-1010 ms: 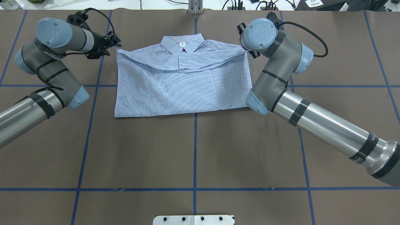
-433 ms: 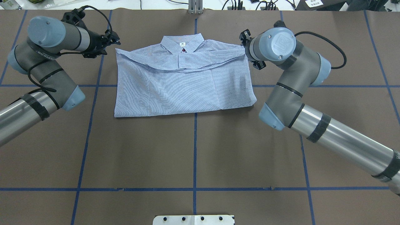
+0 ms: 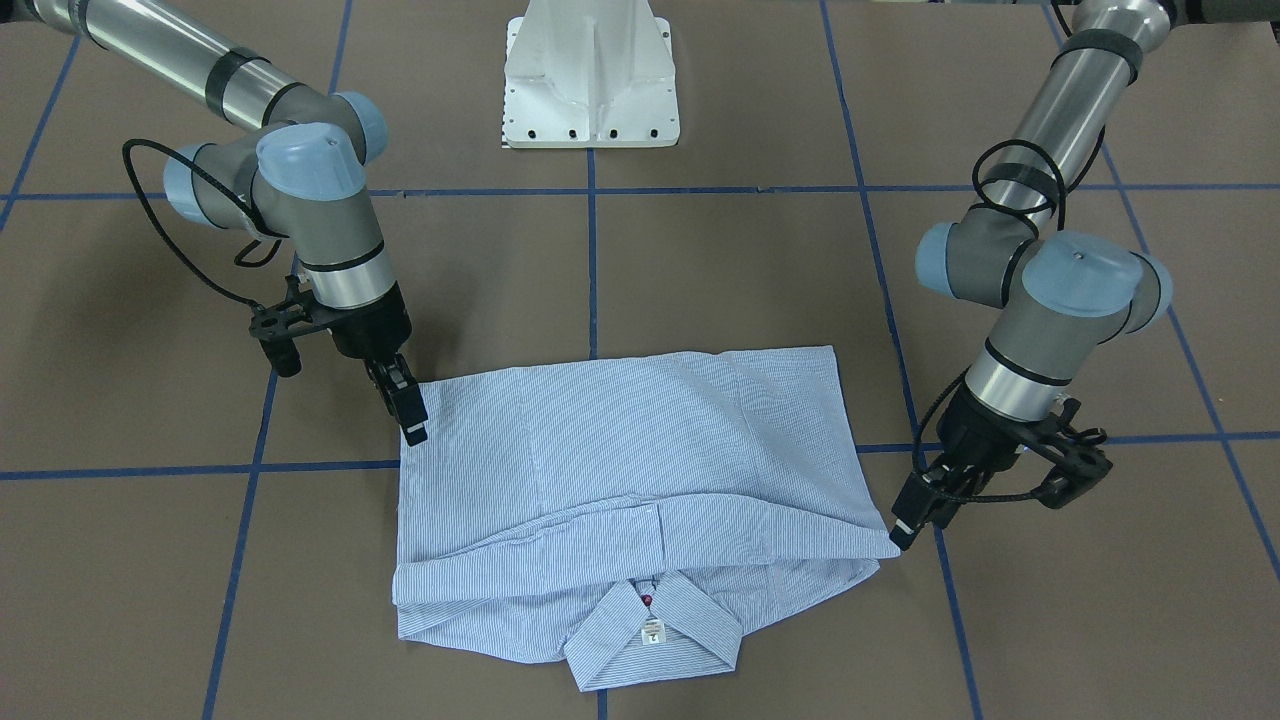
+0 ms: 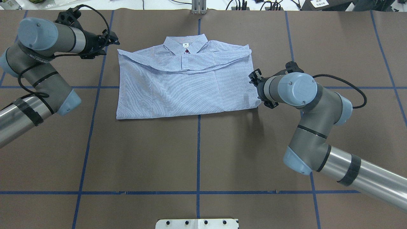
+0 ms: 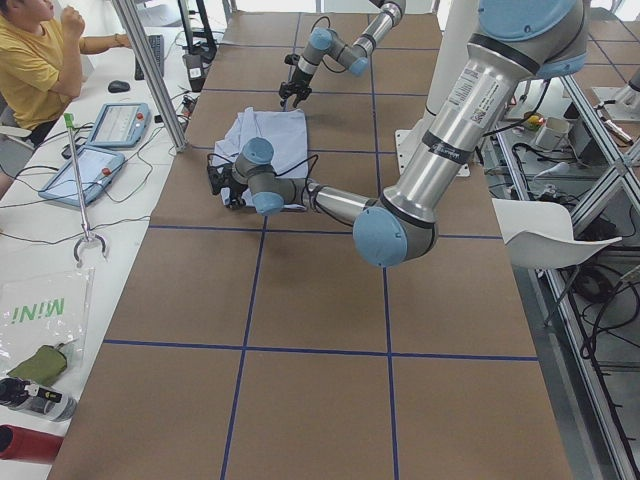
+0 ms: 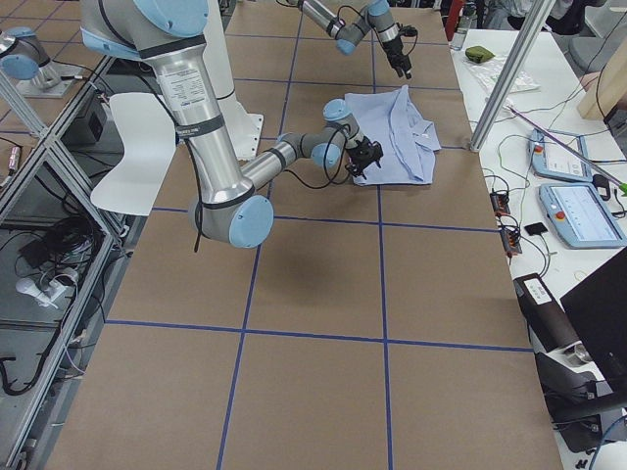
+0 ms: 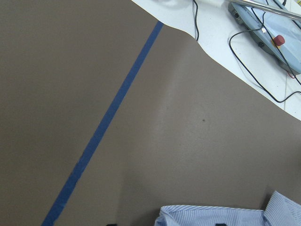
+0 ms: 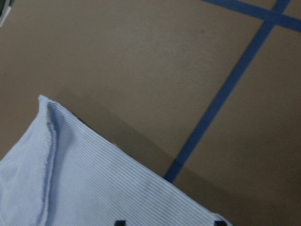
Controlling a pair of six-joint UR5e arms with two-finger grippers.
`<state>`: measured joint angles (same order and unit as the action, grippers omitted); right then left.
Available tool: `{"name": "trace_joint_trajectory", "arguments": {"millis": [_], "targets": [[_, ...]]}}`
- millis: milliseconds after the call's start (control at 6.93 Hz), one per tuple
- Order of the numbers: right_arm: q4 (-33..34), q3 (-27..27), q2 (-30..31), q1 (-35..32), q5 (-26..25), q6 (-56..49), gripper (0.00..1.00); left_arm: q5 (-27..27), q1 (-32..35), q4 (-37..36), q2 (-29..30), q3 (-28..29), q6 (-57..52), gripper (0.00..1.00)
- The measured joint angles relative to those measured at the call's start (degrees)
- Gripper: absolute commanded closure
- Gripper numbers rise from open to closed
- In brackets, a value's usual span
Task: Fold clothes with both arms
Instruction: 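Move the right gripper to the folded shirt's corner nearest it and grasp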
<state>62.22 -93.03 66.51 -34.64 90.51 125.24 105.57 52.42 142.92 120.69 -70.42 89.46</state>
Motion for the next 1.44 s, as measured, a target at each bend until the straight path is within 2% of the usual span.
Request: {"name": "trace_joint_trajectory", "arguments": {"millis": [577,721,866,1010,1443], "targets": [[-0.1,-1.1,2.3,2.3,0.0,0.3,0.28,-0.4,0.0,0.0,-0.7,-0.5,0.0,0.26],[-0.1,-1.0,2.4,2.5,0.0,0.3,0.42,-0.4,0.1,0.1,-0.9,-0.5,-0.1,0.26],[-0.2,-1.0,2.4,2.6,-0.1,0.3,0.49,-0.4,0.1,0.1,-1.1,-0.5,-0.2,0.27],[-0.2,-0.9,2.4,2.7,-0.1,0.4,0.99,-0.4,0.1,0.2,-1.4,-0.5,-0.2,0.27],[-0.1,-1.3,2.5,3.0,-0.1,0.4,1.0,-0.3,0.3,0.2,-1.8,-0.5,-0.3,0.28]]}}
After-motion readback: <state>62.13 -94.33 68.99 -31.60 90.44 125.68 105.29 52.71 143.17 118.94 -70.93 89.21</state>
